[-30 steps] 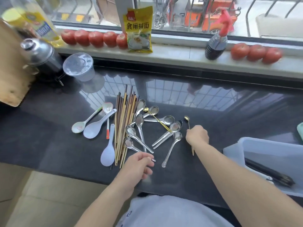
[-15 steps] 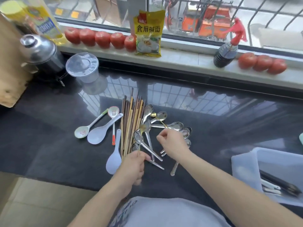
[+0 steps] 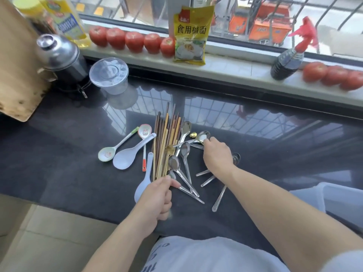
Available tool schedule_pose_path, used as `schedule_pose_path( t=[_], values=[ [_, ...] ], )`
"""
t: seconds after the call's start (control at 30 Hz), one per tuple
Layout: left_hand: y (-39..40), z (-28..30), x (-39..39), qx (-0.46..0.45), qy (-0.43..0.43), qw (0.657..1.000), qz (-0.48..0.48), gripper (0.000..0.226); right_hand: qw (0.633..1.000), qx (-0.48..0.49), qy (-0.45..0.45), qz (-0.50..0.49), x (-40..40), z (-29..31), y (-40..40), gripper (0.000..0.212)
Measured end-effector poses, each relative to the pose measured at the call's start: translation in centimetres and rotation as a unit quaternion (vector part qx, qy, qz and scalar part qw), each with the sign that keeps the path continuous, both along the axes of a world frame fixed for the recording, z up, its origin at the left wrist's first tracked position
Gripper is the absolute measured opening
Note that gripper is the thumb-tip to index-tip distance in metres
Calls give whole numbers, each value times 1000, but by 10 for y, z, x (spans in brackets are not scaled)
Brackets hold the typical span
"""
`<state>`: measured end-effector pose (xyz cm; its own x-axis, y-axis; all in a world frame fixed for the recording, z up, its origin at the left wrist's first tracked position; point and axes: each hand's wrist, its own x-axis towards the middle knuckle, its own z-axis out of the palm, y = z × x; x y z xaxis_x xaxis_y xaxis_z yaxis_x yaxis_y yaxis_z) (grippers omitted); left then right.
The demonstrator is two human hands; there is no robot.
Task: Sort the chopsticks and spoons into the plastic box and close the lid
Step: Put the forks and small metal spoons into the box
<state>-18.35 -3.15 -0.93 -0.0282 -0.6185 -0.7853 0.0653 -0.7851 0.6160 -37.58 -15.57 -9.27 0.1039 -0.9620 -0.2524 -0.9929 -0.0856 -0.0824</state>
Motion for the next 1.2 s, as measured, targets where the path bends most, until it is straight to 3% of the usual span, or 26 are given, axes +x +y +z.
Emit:
schedule_pose_path(
  t=[0.17,0.23,0.33,0.4,0.47,0.53,0.6,0.67,0.77,0.83,0.9,0.97,1.03,1.2],
  values=[
    [-1,12,-16,-12,-3,1000,-11,36,995,-7,-67,-75,-6,15,-1,21],
    [2,15,-28,-21,-5,1000,6,34,983,-3,-133,-130,-9,33,9,16],
    [7,15,-57,-34,-7,999,24,22,918,21,-325,-227,-28,71,47,14],
    [11,14,-87,-40,4,999,-6,23,861,27,-450,-235,-56,102,89,12],
    [17,18,-120,-52,34,997,-40,22,825,37,-510,-239,-97,135,134,16],
    [23,24,-155,-70,60,993,-72,19,818,41,-512,-259,-151,163,168,17],
    [26,29,-193,-78,60,992,-84,19,828,18,-482,-284,-212,179,185,16],
    [27,32,-230,-78,45,993,-81,21,866,-14,-417,-275,-274,186,191,13],
    [29,36,-278,-68,28,996,-53,23,961,-9,-201,-189,-361,170,189,14],
    [36,39,-303,-64,18,997,-27,22,991,68,-35,-110,-401,147,183,24],
    [45,41,-323,-58,2,998,-3,21,983,162,80,-40,-413,121,178,33],
    [55,44,-335,-53,-10,998,16,19,974,183,133,34,-406,100,172,32],
    [63,49,-340,-52,-24,998,28,18,970,164,148,100,-397,87,161,21],
    [74,54,-341,-41,-51,996,58,17,944,177,168,224,-382,67,142,24]
  ],
)
